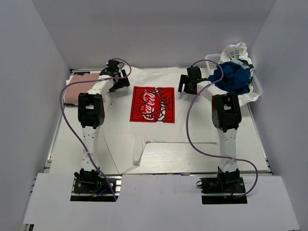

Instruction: Fold and stack the t-shirts

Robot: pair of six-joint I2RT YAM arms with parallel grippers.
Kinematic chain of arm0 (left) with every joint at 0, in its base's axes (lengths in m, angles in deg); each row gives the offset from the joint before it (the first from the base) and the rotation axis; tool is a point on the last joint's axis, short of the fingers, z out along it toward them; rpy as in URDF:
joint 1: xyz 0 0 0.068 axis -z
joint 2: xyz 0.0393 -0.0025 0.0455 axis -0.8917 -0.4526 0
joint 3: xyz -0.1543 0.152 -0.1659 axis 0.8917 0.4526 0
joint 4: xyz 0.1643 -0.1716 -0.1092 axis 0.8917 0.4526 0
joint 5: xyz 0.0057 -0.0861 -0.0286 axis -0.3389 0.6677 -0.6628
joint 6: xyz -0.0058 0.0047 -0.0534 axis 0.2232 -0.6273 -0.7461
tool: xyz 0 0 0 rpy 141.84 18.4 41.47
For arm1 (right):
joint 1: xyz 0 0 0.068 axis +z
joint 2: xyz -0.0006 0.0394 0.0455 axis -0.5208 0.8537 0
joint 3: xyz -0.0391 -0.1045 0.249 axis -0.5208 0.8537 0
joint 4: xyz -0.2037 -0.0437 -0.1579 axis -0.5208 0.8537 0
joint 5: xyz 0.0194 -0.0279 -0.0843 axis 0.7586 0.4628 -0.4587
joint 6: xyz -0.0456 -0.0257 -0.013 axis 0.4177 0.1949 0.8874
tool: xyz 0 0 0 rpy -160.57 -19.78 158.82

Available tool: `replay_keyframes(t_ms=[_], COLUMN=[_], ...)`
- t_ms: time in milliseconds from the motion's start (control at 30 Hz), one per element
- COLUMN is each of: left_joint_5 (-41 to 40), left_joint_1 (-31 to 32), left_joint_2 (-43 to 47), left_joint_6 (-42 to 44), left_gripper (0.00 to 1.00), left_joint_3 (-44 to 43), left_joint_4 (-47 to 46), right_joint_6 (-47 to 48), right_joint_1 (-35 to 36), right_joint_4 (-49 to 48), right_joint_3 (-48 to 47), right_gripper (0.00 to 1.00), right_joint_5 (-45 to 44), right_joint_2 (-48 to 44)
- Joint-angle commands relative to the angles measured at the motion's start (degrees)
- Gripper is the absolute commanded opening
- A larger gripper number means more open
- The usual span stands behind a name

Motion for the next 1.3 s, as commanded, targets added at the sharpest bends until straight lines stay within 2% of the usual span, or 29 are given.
replay_keyframes(t_ms=[0, 167, 233, 267, 300, 333, 367, 400, 433, 467, 500, 533, 567, 600, 633, 700, 767, 867, 1000, 1167, 1267], left_joint_5=[3.3, 5.0, 6.7, 6.7, 6.0, 5.2, 4.6, 5.7, 7.5, 9.2, 11.7, 12.3, 13.0, 15.6, 16.3, 15.4, 18.8, 27.0, 24.0, 24.0, 25.5], left_joint_1=[-0.6, 1.2, 1.2, 1.2, 1.2, 1.2, 1.2, 1.2, 1.7, 1.7, 1.7, 2.2, 2.3, 2.9, 2.9, 2.9, 3.4, 3.4, 3.9, 5.0, 6.3], left_joint_2=[0.7, 10.8, 16.4, 23.5, 27.4, 31.4, 39.7, 44.1, 48.3, 52.3, 56.4, 64.6, 68.8, 72.6, 79.2, 84.2, 89.4, 91.5, 89.3, 86.2, 84.3], left_joint_6=[3.0, 4.5, 3.7, 2.9, 1.9, -0.7, -2.8, -4.5, -6.4, -7.4, -8.6, -10.0, -14.1, -15.2, -15.9, -19.7, -23.1, -24.6, -23.3, -22.8, -22.8], left_gripper=[1.00, 1.00, 1.00, 1.00, 1.00, 1.00, 1.00, 1.00, 1.00, 1.00, 1.00, 1.00, 1.00, 1.00, 1.00, 1.00, 1.00, 1.00, 0.98, 0.94, 0.90], left_joint_3=[-2.9, -1.4, 5.6, 9.2, 17.6, 22.4, 27.2, 37.0, 42.0, 46.4, 54.6, 58.8, 63.0, 70.8, 73.8, 79.6, 84.3, 89.6, 89.6, 93.6, 96.8], left_joint_4=[4.3, 4.3, 3.8, 3.3, 3.3, 2.5, 2.5, 1.9, 0.4, 0.4, 0.4, 0.4, -0.2, -0.2, 0.4, 7.8, 12.0, 11.5, 19.4, 20.0, 16.7], right_joint_6=[1.6, 1.8, 1.6, 1.2, -0.3, -1.1, -2.6, -3.3, -4.4, -5.5, -5.8, -7.5, -8.3, -8.5, -9.3, -9.5, -10.7, -11.8, -11.8, -12.5, -13.0], right_joint_1=[-0.1, 0.3, 0.5, 0.5, 0.6, 0.6, 0.6, 0.5, 0.6, 0.5, 0.5, 0.5, 0.5, 0.5, 0.5, 0.5, 0.3, 0.3, -0.1, -0.2, -0.3], right_joint_4=[5.2, 2.8, -0.2, -2.3, -4.5, -5.2, -7.2, -7.8, -7.9, -7.9, -7.8, -7.2, -6.4, -5.7, -5.0, -4.9, -4.4, -4.4, -3.5, -3.1, -3.3], right_joint_3=[-1.8, 4.7, 12.8, 15.2, 17.7, 25.2, 27.7, 32.4, 36.1, 37.6, 40.3, 42.4, 43.9, 44.6, 45.1, 46.7, 47.5, 48.3, 48.8, 48.9, 49.2], right_gripper=[0.90, 0.90, 0.90, 0.90, 0.90, 0.90, 0.90, 0.90, 0.90, 0.90, 0.90, 0.90, 0.90, 0.90, 0.90, 0.90, 0.90, 0.90, 0.90, 0.90, 0.90], right_joint_5=[0.8, -1.6, -1.9, -2.5, -2.6, -3.1, -4.0, -4.0, -4.1, -4.0, -3.7, -3.6, -3.6, -3.6, -3.7, -3.9, -3.8, -2.6, -4.1, -6.0, -6.6], right_joint_2=[-2.3, -13.6, -22.2, -26.8, -29.1, -33.3, -37.7, -39.6, -44.5, -45.9, -47.1, -50.1, -51.2, -51.9, -53.5, -56.1, -57.3, -57.3, -55.9, -54.1, -53.3])
